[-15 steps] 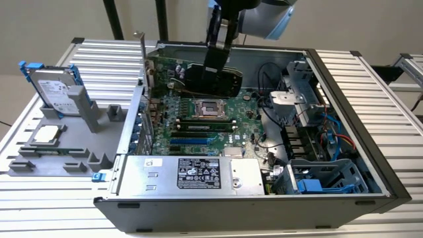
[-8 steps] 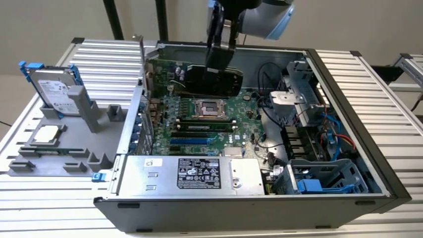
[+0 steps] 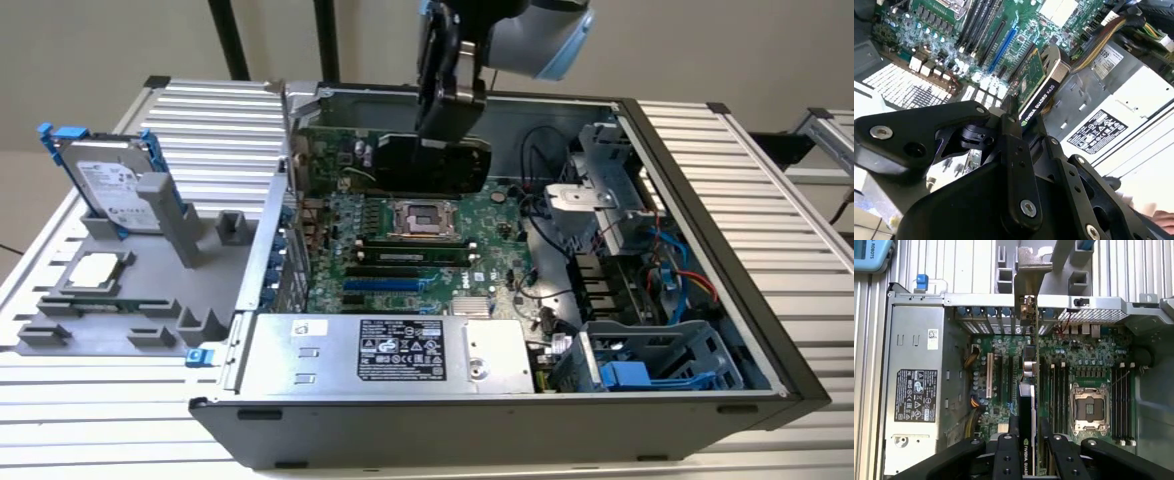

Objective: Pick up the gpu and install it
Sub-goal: 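Insert the gpu into the slot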

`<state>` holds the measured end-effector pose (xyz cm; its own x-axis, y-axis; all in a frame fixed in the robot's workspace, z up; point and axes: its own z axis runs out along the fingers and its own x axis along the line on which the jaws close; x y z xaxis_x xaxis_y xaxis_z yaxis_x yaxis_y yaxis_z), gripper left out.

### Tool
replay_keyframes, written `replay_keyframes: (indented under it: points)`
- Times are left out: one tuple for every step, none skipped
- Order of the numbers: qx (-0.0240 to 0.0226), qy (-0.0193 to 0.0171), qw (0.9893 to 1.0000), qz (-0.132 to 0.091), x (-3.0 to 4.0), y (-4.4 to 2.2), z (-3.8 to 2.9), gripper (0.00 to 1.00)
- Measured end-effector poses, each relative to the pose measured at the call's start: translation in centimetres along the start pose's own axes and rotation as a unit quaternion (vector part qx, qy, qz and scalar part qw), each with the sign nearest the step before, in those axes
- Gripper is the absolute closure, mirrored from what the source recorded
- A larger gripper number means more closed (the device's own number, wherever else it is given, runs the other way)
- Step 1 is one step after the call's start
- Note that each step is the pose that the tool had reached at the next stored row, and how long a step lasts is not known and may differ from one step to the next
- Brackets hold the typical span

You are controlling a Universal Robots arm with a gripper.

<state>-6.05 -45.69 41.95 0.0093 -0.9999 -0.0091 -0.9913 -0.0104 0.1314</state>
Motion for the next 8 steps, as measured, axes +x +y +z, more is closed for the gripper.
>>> replay_keyframes:
  points:
    - [-0.0001,0.0007,1.0,-0.005,0.0,-0.01,0.0,1.0]
    - [-0.0001,0.0014,0.9999,-0.01,0.0,-0.02,0.0,1.0]
    - [-0.0002,0.0021,0.9999,-0.016,0.0,-0.03,-0.01,1.0]
    - [-0.0002,0.0027,0.9998,-0.021,0.0,-0.04,-0.01,1.0]
    - [-0.0002,0.0034,0.9997,-0.026,0.0,-0.05,-0.01,1.0]
    - [-0.0003,0.0041,0.9995,-0.031,0.0,-0.06,-0.01,1.0]
    - [-0.0003,0.0047,0.9994,-0.036,0.0,-0.07,-0.01,1.0]
    - [-0.0004,0.0054,0.9992,-0.041,0.0,-0.07,-0.01,1.0]
